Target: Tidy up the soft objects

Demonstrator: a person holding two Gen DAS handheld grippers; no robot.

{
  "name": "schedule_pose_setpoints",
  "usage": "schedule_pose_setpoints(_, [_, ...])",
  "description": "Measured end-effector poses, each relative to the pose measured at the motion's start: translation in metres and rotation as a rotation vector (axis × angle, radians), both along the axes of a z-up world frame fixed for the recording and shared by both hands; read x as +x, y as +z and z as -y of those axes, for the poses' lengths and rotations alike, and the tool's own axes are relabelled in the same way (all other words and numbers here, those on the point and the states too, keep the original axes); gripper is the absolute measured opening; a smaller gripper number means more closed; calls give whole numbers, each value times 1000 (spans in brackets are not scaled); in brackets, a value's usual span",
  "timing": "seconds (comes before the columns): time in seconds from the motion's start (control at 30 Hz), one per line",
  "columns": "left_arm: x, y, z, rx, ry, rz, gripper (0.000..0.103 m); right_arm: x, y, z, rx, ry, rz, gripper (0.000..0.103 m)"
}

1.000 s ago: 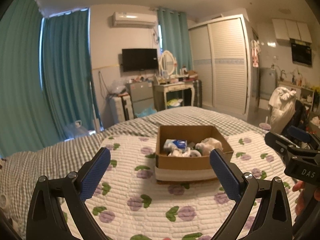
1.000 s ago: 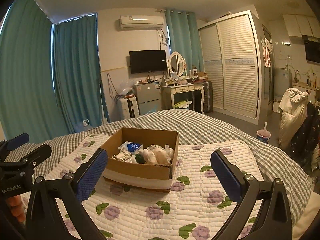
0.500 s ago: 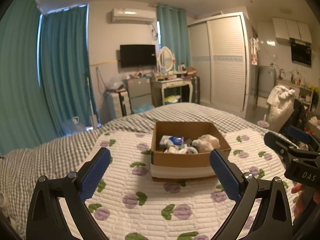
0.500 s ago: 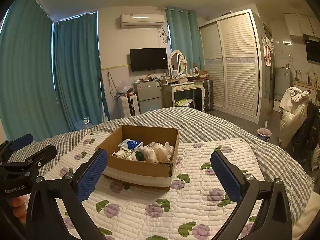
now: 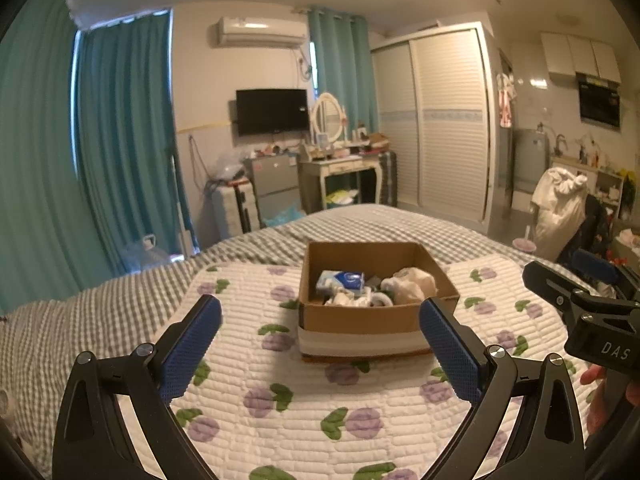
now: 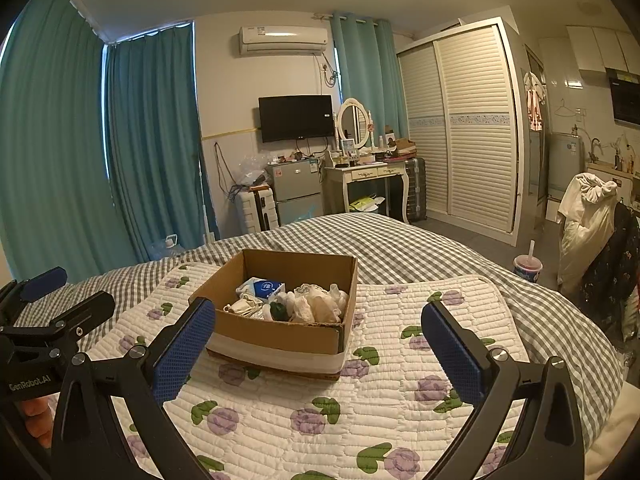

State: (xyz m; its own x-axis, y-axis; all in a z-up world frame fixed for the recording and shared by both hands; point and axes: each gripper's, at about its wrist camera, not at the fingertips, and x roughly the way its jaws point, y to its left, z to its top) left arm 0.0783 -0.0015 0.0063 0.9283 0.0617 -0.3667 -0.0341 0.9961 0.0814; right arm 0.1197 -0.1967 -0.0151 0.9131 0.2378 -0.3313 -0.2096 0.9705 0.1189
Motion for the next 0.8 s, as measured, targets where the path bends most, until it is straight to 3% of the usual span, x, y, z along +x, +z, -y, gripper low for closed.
schedule_pose_setpoints(0.8, [-2,-3,0,-2,4,-7,101,-1,0,-2,1,2,-3,103])
